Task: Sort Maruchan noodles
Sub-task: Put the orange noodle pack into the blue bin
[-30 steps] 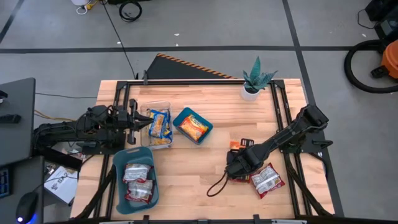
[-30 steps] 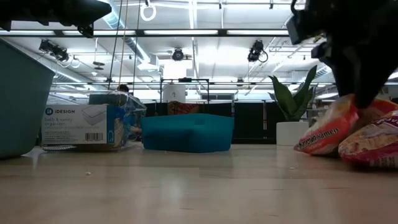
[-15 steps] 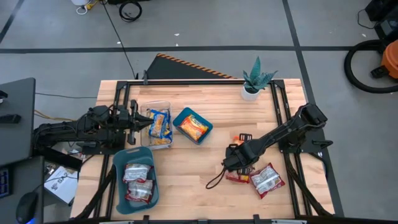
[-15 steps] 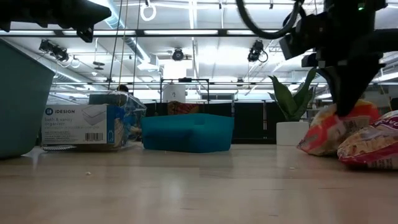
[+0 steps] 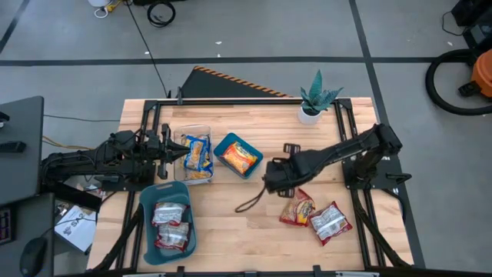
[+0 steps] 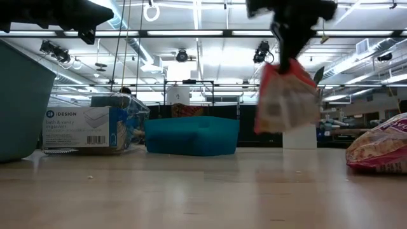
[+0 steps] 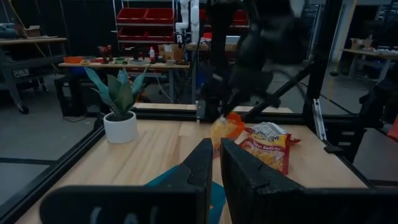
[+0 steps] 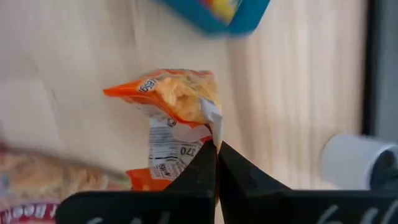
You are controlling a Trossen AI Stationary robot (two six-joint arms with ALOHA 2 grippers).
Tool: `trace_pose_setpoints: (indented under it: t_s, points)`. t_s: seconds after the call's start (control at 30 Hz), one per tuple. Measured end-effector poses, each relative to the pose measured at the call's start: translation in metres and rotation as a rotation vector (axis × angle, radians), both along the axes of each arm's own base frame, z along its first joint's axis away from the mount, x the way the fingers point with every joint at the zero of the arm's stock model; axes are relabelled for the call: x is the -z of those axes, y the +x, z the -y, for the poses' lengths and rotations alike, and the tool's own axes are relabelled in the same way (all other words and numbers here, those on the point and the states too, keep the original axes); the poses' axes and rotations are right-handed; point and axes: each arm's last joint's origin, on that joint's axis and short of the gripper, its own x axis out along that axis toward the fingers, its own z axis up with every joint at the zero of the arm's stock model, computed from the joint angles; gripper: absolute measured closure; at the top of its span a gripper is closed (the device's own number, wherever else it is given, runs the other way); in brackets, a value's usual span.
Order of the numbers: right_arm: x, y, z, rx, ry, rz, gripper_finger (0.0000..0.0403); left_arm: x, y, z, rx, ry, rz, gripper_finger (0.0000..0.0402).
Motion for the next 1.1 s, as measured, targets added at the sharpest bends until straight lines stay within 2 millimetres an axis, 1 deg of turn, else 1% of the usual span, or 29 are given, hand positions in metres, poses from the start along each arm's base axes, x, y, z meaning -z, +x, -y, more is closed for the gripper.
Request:
trace_pose_setpoints:
  t_s: [0.13, 0.23, 0.33, 0.43, 0.53, 0.7, 0.77, 0.87, 0.93, 1.0, 1.1]
  points:
    - [-0.031, 0.012, 0.01, -0.041, -0.048, 0.093, 0.0398, 0.0, 0.0, 0.0, 0.0, 0.0, 0.0, 0.0365]
    - [-0.053, 0.023, 0.018, -0.094, -0.14, 0.199, 0.0396, 0.0, 0.0, 0.0, 0.0, 0.002, -0.001, 0.0365]
    - [-0.064, 0.041, 0.028, -0.197, -0.184, 0.307, 0.0396, 0.0, 0.0, 0.0, 0.0, 0.002, 0.0, 0.0365]
    - [-0.067, 0.057, 0.041, -0.286, -0.174, 0.376, 0.0396, 0.0, 0.0, 0.0, 0.0, 0.002, 0.0, 0.0365]
    - [-0.056, 0.068, 0.057, -0.314, -0.189, 0.381, 0.0396, 0.0, 0.0, 0.0, 0.0, 0.002, 0.0, 0.0365]
    - [-0.022, 0.076, 0.086, -0.328, -0.229, 0.4, 0.0396, 0.0, 0.0, 0.0, 0.0, -0.002, 0.001, 0.0365]
    - [-0.01, 0.078, 0.094, -0.364, -0.242, 0.416, 0.0396, 0.0, 0.0, 0.0, 0.001, -0.037, 0.003, 0.0365]
    - [0.008, 0.079, 0.101, -0.423, -0.237, 0.458, 0.0396, -0.001, 0.0, 0.0, 0.002, -0.105, 0.013, 0.0365]
    - [0.018, 0.078, 0.105, -0.423, -0.225, 0.461, 0.0394, -0.001, 0.0, 0.0, 0.002, -0.104, 0.013, 0.0365]
    - [0.027, 0.073, 0.107, -0.42, -0.197, 0.429, 0.0387, 0.0, 0.0, 0.0, 0.002, -0.095, 0.012, 0.0365]
    - [0.039, 0.065, 0.106, -0.408, -0.149, 0.34, 0.0366, 0.0, 0.0, 0.0, 0.001, -0.094, 0.012, 0.0365]
